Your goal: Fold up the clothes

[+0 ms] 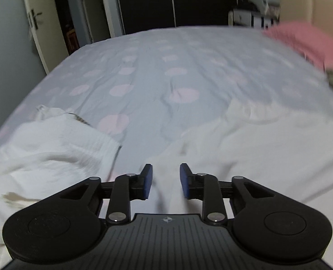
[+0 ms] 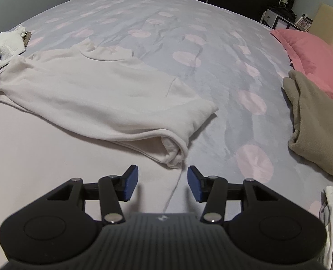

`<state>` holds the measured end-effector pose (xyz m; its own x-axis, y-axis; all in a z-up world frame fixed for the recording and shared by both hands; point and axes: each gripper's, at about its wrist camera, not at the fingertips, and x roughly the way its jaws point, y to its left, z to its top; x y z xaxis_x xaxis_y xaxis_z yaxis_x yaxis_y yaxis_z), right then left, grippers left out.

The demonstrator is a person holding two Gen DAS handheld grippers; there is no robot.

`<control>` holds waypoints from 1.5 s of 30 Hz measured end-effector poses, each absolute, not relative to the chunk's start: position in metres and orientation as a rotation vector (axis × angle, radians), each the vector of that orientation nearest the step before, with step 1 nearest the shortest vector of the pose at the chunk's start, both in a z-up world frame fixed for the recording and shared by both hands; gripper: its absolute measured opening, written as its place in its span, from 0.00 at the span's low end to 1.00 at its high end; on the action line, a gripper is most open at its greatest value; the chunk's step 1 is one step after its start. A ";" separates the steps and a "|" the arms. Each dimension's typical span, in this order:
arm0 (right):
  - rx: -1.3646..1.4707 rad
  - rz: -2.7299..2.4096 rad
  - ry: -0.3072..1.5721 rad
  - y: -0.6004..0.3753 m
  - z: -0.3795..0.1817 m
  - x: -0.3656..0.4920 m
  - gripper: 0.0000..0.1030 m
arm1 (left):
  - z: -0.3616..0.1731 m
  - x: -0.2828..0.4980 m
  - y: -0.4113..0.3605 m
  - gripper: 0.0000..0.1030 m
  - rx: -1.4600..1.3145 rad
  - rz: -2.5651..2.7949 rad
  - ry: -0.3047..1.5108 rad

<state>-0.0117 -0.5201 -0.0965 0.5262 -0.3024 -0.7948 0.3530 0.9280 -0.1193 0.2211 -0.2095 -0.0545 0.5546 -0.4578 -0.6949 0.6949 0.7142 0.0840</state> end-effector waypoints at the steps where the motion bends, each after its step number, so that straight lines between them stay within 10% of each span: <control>1: 0.056 -0.389 0.939 -0.520 -0.097 -0.011 0.51 | -0.058 0.224 -0.212 0.33 0.349 -0.703 0.707; 11: 0.055 -0.366 0.954 -0.521 -0.104 0.001 0.51 | -0.106 0.200 -0.240 0.46 0.512 -0.710 0.639; 16: 0.042 -0.345 0.967 -0.519 -0.109 0.008 0.51 | -0.098 0.190 -0.239 0.13 0.522 -0.688 0.578; 20: 0.057 -0.379 0.965 -0.524 -0.108 0.006 0.51 | -0.091 0.181 -0.239 0.07 0.529 -0.671 0.530; 26: 0.090 -0.450 0.936 -0.536 -0.104 -0.003 0.65 | -0.087 0.192 -0.224 0.22 0.496 -0.532 0.575; 31: 0.034 -0.440 0.912 -0.535 -0.105 -0.003 0.47 | -0.081 0.193 -0.210 0.42 0.478 -0.482 0.587; 38: -0.096 -0.395 0.855 -0.527 -0.109 0.002 0.44 | -0.071 0.174 -0.199 0.43 0.481 -0.509 0.600; 45: -0.296 -0.384 0.862 -0.510 -0.122 0.004 0.14 | -0.067 0.150 -0.187 0.43 0.505 -0.552 0.612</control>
<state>0.0042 -0.5103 -0.1221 0.5895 -0.4423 -0.6759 0.2068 0.8915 -0.4030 0.1505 -0.1868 -0.0668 0.6859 -0.3269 -0.6501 0.6128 0.7413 0.2737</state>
